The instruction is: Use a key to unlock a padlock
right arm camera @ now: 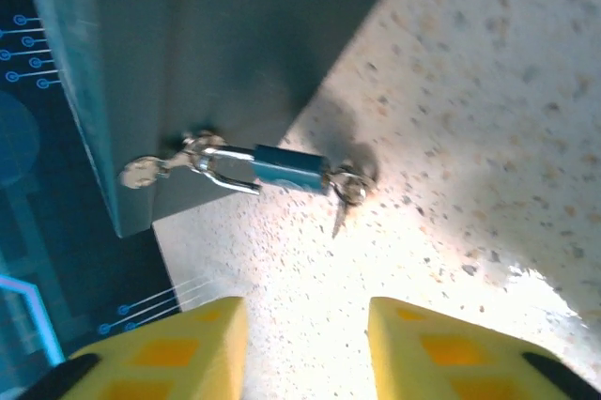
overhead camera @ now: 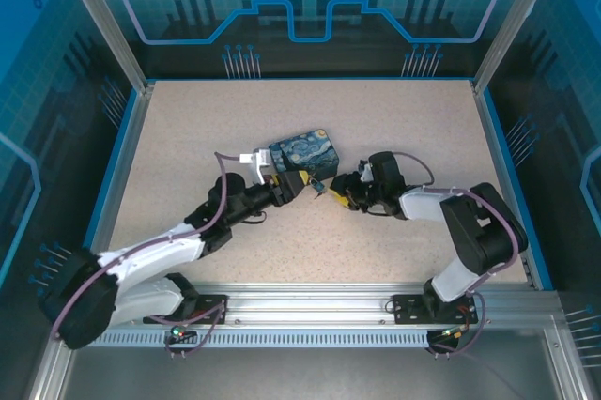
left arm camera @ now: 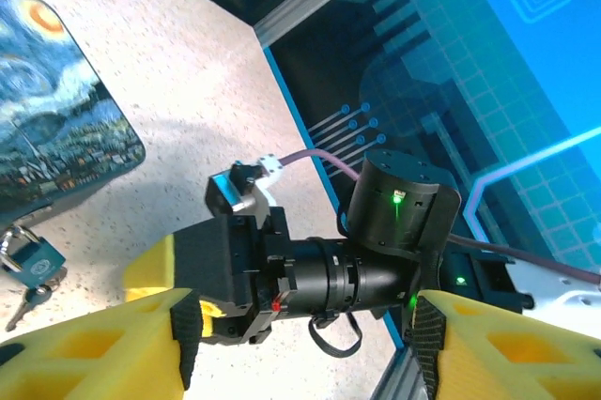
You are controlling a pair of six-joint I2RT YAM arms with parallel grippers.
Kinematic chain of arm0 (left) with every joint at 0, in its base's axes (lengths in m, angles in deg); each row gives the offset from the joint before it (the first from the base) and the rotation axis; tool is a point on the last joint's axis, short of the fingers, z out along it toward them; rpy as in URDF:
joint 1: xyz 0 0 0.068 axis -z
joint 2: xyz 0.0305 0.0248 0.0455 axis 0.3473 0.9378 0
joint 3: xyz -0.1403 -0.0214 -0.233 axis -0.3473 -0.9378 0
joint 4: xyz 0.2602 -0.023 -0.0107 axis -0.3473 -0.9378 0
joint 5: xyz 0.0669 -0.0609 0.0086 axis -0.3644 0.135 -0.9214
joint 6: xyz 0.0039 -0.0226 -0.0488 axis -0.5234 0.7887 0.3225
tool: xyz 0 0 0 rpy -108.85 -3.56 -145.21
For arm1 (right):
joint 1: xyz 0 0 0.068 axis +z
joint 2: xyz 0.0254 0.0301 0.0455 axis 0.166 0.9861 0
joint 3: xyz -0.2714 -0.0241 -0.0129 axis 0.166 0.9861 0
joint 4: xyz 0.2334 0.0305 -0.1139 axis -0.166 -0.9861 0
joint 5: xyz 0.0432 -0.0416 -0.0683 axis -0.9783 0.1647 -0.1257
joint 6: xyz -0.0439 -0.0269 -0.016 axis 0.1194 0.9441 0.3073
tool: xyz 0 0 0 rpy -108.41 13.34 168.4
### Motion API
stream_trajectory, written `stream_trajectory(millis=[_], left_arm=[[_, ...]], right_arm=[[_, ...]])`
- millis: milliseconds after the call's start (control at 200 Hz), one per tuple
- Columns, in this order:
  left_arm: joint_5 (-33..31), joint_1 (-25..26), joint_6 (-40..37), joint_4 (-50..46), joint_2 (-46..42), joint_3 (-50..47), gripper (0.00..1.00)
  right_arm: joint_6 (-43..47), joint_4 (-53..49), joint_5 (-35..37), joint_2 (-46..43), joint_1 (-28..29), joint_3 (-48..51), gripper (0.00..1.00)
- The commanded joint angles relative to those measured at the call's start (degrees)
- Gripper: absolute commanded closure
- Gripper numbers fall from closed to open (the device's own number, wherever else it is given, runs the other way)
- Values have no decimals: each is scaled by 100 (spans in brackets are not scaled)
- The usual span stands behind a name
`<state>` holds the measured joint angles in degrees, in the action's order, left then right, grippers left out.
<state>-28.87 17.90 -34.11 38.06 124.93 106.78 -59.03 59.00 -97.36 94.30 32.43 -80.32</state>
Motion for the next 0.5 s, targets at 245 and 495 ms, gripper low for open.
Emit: stream_trajectory(millis=[245,495], left_arm=[[-548,-328,-382,-2287,-899,324,21],[-504,-608,-380,-2969,-889,695,1]], right_arm=[[3432,-2127,544,-11,55,-1089,44],[4197,-2177,770,472,191,-1315,42]])
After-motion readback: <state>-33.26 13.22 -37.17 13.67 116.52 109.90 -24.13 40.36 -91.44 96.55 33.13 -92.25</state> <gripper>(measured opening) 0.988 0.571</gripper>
